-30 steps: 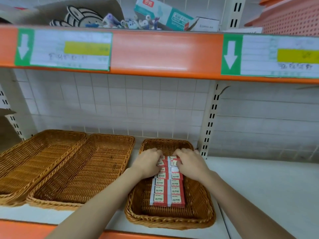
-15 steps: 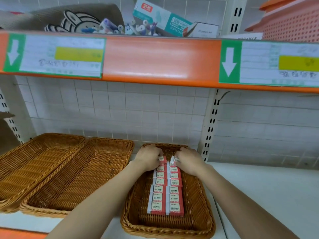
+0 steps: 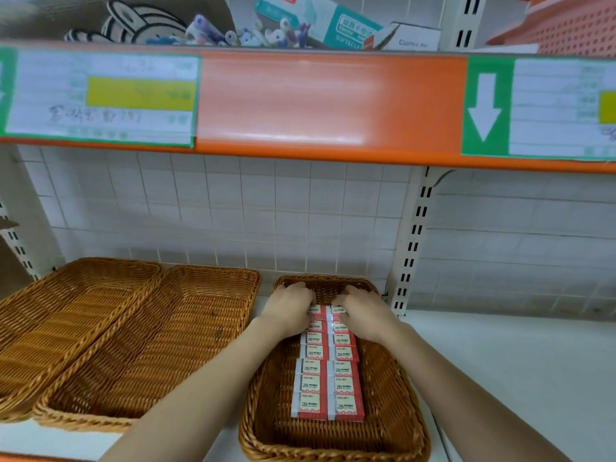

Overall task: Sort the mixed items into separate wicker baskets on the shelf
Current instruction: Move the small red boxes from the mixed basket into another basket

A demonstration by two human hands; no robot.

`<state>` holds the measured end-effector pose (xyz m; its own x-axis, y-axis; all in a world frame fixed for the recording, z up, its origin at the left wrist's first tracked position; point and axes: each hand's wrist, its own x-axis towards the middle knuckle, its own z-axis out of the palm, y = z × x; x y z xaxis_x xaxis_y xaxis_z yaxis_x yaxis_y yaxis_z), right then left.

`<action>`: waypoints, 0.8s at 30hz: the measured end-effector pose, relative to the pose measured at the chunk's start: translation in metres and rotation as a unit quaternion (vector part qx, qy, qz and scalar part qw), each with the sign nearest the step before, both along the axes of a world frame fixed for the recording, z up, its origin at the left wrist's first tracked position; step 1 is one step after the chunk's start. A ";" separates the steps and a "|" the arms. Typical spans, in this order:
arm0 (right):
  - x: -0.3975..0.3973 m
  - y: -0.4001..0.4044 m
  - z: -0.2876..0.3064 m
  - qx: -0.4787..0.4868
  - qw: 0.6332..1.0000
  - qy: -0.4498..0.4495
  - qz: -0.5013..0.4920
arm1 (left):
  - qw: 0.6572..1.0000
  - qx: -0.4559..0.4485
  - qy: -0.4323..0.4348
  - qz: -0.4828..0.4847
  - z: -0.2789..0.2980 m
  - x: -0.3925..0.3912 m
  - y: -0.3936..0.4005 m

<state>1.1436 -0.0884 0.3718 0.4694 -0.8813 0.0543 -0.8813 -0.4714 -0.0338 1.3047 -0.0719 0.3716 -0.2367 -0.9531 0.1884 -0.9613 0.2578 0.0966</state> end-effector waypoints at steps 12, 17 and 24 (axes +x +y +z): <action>-0.008 0.023 0.003 -0.037 0.998 0.011 -0.050 | 0.999 -0.024 0.008 -0.032 0.007 -0.005 0.009; -0.017 0.046 0.009 0.019 0.996 0.017 -0.087 | 0.998 -0.001 -0.007 -0.063 0.014 -0.020 0.020; -0.046 0.072 0.020 0.081 0.988 0.002 -0.133 | 0.989 0.124 -0.057 -0.061 0.025 -0.047 0.041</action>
